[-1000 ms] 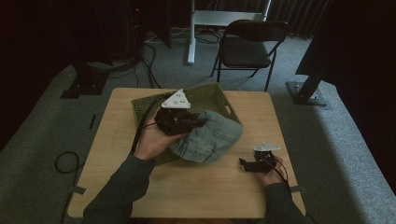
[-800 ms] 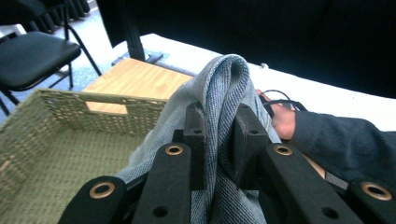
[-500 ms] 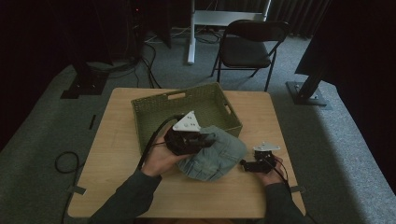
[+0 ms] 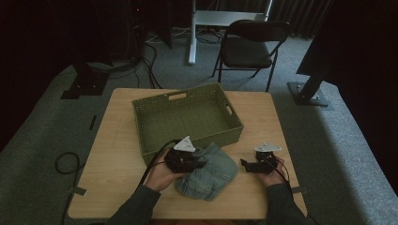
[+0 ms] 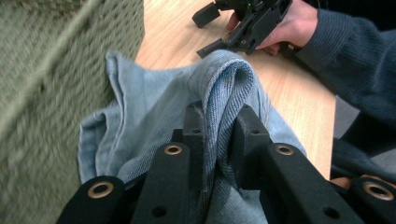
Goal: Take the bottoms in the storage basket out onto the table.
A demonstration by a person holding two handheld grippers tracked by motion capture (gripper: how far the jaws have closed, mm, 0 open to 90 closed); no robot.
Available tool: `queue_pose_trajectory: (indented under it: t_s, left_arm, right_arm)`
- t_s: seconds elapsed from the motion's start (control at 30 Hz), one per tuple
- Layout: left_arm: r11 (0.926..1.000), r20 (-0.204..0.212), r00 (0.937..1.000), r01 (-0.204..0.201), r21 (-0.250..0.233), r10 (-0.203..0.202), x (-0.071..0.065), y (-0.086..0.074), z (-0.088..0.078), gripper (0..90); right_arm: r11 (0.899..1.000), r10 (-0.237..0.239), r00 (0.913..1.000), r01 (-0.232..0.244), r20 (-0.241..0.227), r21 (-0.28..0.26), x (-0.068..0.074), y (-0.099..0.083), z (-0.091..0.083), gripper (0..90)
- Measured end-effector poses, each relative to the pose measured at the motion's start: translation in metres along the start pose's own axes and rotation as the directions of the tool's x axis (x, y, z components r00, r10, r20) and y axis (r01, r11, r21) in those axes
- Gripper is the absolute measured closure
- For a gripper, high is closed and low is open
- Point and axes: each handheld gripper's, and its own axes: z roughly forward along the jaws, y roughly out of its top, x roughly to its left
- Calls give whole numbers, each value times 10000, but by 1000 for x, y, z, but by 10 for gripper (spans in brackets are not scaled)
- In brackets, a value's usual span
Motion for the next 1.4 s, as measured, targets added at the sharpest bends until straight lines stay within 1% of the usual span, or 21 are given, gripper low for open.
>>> queue_pose_trajectory:
  t_s: [0.03, 0.1, 0.13, 0.17, 0.2, 0.23, 0.33, 0.37, 0.43, 0.47, 0.53, 0.6, 0.67, 0.7, 0.9, 0.93, 1.1, 1.17, 1.23, 1.3, 1.4]
  left_arm:
    - [9999, -181, 9998, -50, 162, 53, 0, -4, 1, 760]
    - [9995, -126, 9999, -57, 321, 61, 0, -6, 2, 705]
    - [9994, -93, 9999, -47, 329, 50, 0, -6, 2, 655]
    - [9995, -138, 9999, -78, 304, 82, 0, -5, 1, 600]
    - [9997, -266, 9996, -54, 234, 61, 1, -3, -1, 551]
    - [9999, -289, 9996, 8, 132, -4, 1, -2, -4, 501]
    - [9999, -472, 9988, 109, 34, -108, 4, 1, -12, 426]
    - [9998, -601, 9981, 157, -84, -162, 4, 2, -17, 414]
    - [9997, -857, 9962, 121, -208, -138, 5, 2, -26, 407]
    - [9995, -1115, 9936, 149, -287, -180, 6, 2, -32, 409]
    - [9992, -1363, 9904, 167, -368, -216, 8, 0, -39, 411]
    - [9991, -1717, 9848, 215, -376, -277, 9, -3, -47, 416]
    - [9990, -1897, 9814, 208, -384, -277, 10, -7, -52, 419]
    - [9989, -2038, 9785, 238, -406, -316, 11, -10, -55, 421]
    - [9976, -2399, 9694, 397, -563, -521, 14, -22, -69, 420]
    - [9978, -2447, 9681, 420, -516, -534, 14, -24, -71, 420]
    - [9970, -2813, 9573, 520, -579, -663, 15, -31, -80, 422]
    - [9964, -2885, 9548, 551, -648, -716, 15, -33, -84, 421]
    - [9963, -3059, 9493, 555, -650, -728, 15, -36, -88, 421]
    - [9960, -3173, 9453, 567, -685, -756, 14, -39, -91, 420]
    - [9955, -3403, 9366, 623, -708, -828, 14, -46, -97, 415]
  right_arm:
    - [10000, 1, 10000, -1, -2, -8, 0, 0, 0, 154]
    - [10000, 4, 10000, -4, -8, -15, 0, 0, 0, 154]
    - [10000, 5, 10000, -5, -8, -14, 0, 0, 0, 154]
    - [10000, 4, 10000, -4, -9, -14, 0, 0, 0, 154]
    - [10000, 5, 10000, -5, -11, -17, 0, 0, 1, 154]
    - [10000, 11, 10000, -11, -12, -9, 0, 1, 1, 154]
    - [10000, 19, 10000, -19, -8, -1, 0, 1, 1, 154]
    - [10000, 19, 10000, -19, -10, -1, 0, 1, 1, 154]
    - [10000, 48, 10000, -48, -7, 9, 0, 1, 1, 154]
    - [10000, 40, 10000, -40, -6, 1, 0, 1, 1, 154]
    - [10000, 41, 10000, -41, 0, 1, 0, 1, 1, 154]
    - [10000, 41, 10000, -41, 2, -6, 0, 1, 1, 154]
    - [10000, 43, 10000, -43, 2, -5, 0, 1, 1, 154]
    - [10000, 45, 10000, -45, 1, -6, 0, 1, 2, 154]
    - [10000, 36, 10000, -36, 8, -10, 0, 2, 2, 154]
    - [10000, 37, 10000, -37, 7, -9, 0, 2, 2, 154]
    - [10000, 48, 10000, -48, 4, -12, 0, 2, 2, 154]
    - [10000, 43, 10000, -43, 5, -10, 0, 2, 2, 154]
    - [10000, 32, 10000, -32, 6, -9, 0, 2, 2, 154]
    - [10000, 35, 10000, -35, 5, -9, 0, 2, 2, 154]
    - [10000, 37, 10000, -37, 6, -10, 0, 2, 2, 154]
